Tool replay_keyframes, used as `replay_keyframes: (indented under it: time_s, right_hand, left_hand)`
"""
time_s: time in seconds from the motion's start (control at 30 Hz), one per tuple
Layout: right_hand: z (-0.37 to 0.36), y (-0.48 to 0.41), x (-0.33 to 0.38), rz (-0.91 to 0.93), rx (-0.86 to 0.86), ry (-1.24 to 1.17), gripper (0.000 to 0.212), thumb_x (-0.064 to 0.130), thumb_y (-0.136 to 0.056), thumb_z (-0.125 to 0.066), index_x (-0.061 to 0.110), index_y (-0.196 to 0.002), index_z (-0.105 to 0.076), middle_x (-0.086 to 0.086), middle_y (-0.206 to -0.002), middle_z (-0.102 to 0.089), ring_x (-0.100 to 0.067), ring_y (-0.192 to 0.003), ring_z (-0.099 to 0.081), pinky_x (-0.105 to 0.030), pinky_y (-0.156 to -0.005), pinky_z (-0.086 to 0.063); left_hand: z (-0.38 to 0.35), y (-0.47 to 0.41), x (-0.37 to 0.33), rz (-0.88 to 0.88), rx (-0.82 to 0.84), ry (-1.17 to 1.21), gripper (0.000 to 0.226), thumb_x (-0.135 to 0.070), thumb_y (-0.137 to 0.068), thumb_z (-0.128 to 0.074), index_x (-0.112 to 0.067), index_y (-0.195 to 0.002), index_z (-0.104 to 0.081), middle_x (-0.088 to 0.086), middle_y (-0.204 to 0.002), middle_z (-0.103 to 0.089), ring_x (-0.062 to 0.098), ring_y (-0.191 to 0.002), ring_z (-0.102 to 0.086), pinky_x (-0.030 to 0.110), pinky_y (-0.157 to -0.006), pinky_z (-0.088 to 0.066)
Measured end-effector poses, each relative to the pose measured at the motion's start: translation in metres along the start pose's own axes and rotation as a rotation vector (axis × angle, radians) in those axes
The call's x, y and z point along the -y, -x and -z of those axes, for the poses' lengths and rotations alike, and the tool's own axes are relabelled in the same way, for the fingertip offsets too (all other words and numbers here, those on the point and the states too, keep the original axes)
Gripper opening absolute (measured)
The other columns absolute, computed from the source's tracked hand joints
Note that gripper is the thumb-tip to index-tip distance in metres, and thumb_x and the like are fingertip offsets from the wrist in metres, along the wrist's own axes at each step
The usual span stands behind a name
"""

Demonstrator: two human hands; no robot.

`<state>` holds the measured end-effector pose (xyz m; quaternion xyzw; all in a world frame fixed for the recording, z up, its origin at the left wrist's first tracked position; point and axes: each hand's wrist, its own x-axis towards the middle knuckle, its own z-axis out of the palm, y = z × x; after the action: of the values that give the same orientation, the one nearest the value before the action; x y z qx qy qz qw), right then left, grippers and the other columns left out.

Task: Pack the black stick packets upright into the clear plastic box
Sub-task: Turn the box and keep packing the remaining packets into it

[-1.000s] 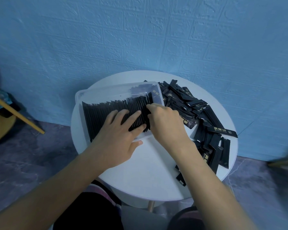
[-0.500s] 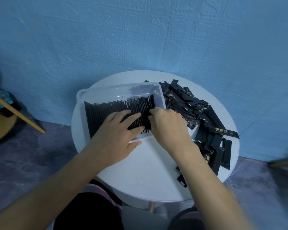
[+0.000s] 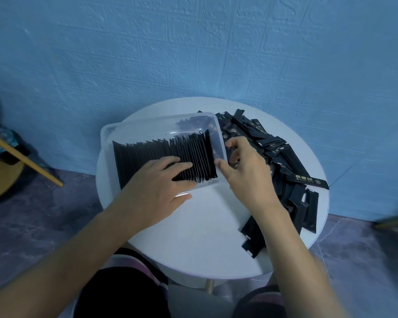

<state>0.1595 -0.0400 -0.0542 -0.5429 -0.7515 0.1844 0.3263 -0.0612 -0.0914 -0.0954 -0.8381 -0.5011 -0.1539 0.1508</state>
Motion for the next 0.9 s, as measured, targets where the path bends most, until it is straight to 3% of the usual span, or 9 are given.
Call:
replay_keyframes:
  time_s: [0.13, 0.27, 0.4, 0.5, 0.57, 0.63, 0.73, 0.83, 0.9]
  right_hand:
    - [0.005, 0.001, -0.001, -0.044, 0.137, -0.087, 0.003, 0.029, -0.098, -0.059, 0.029, -0.101, -0.059, 0.006, -0.071, -0.06, -0.014, -0.053, -0.065, -0.041, -0.061, -0.06]
    - [0.012, 0.006, -0.006, -0.124, 0.177, -0.132, 0.014, 0.03, -0.1, -0.056, 0.022, -0.09, -0.062, 0.005, -0.061, -0.056, -0.016, -0.044, -0.064, -0.035, -0.053, -0.056]
    - [0.019, 0.015, -0.011, -0.219, 0.228, -0.167, 0.013, 0.03, -0.1, -0.052, 0.028, -0.098, -0.065, 0.005, -0.05, -0.058, -0.015, -0.038, -0.059, -0.029, -0.06, -0.049]
    - [0.021, 0.018, -0.012, -0.243, 0.264, -0.181, 0.011, 0.03, -0.099, -0.052, 0.033, -0.101, -0.063, 0.003, -0.049, -0.058, -0.015, -0.038, -0.058, -0.031, -0.064, -0.052]
    - [0.022, 0.016, -0.015, -0.26, 0.292, -0.206, 0.013, 0.036, -0.099, -0.055, 0.03, -0.102, -0.066, 0.002, -0.051, -0.057, -0.016, -0.038, -0.056, -0.034, -0.063, -0.054]
    - [0.024, 0.01, -0.021, -0.259, 0.293, -0.23, 0.03, 0.051, -0.097, -0.056, 0.024, -0.097, -0.069, 0.002, -0.055, -0.058, -0.016, -0.04, -0.055, -0.033, -0.056, -0.05]
    - [0.026, -0.008, -0.034, -0.264, 0.187, -0.133, 0.045, 0.056, -0.097, -0.052, 0.015, -0.092, -0.07, 0.001, -0.069, -0.067, -0.017, -0.052, -0.063, -0.034, -0.059, -0.054]
    - [0.024, -0.027, -0.053, -0.199, 0.019, 0.275, 0.029, 0.042, -0.097, -0.061, 0.024, -0.119, -0.069, -0.002, -0.105, -0.07, -0.029, -0.096, -0.067, -0.04, -0.084, -0.053]
    - [0.021, -0.035, -0.063, -0.18, 0.037, 0.388, 0.042, 0.036, -0.093, -0.066, 0.025, -0.133, -0.06, -0.005, -0.125, -0.061, -0.036, -0.111, -0.061, -0.043, -0.089, -0.048]
  left_hand:
    - [0.009, 0.002, 0.005, -0.031, -0.027, 0.099, 0.034, -0.053, -0.096, -0.054, -0.033, -0.111, -0.078, -0.006, -0.13, -0.068, 0.022, -0.119, -0.059, 0.044, -0.092, -0.053]
    - [0.032, 0.004, 0.016, 0.114, -0.104, 0.192, 0.041, -0.055, -0.098, -0.048, -0.031, -0.109, -0.079, -0.01, -0.117, -0.072, 0.017, -0.105, -0.064, 0.039, -0.089, -0.052]
    - [0.032, 0.014, 0.03, 0.244, -0.14, 0.259, 0.043, -0.054, -0.099, -0.045, -0.029, -0.108, -0.079, -0.013, -0.113, -0.072, 0.016, -0.108, -0.061, 0.042, -0.092, -0.051]
    - [0.024, 0.018, 0.033, 0.334, -0.177, 0.28, 0.041, -0.052, -0.097, -0.047, -0.03, -0.117, -0.076, -0.007, -0.133, -0.064, 0.026, -0.134, -0.046, 0.053, -0.112, -0.038]
    - [0.022, 0.018, 0.031, 0.466, -0.171, 0.365, 0.049, -0.054, -0.093, -0.048, -0.029, -0.129, -0.069, -0.001, -0.152, -0.049, 0.027, -0.147, -0.031, 0.045, -0.122, -0.024]
    - [0.022, 0.019, 0.027, 0.632, -0.126, 0.526, 0.059, -0.055, -0.09, -0.049, -0.029, -0.143, -0.057, -0.006, -0.165, -0.028, 0.015, -0.153, -0.021, 0.033, -0.121, -0.017]
    - [0.021, 0.024, 0.023, 0.76, -0.107, 0.673, 0.065, -0.049, -0.093, -0.047, -0.028, -0.154, -0.041, -0.017, -0.167, -0.015, 0.002, -0.152, -0.02, 0.033, -0.123, -0.019]
    - [0.019, 0.03, 0.021, 0.827, -0.126, 0.791, 0.063, -0.042, -0.098, -0.049, -0.026, -0.157, -0.035, -0.016, -0.166, -0.021, -0.002, -0.15, -0.022, 0.036, -0.127, -0.018]
    - [0.019, 0.031, 0.02, 0.857, -0.149, 0.857, 0.07, -0.046, -0.092, -0.046, -0.028, -0.158, -0.033, -0.015, -0.165, -0.027, -0.001, -0.15, -0.025, 0.039, -0.127, -0.02]
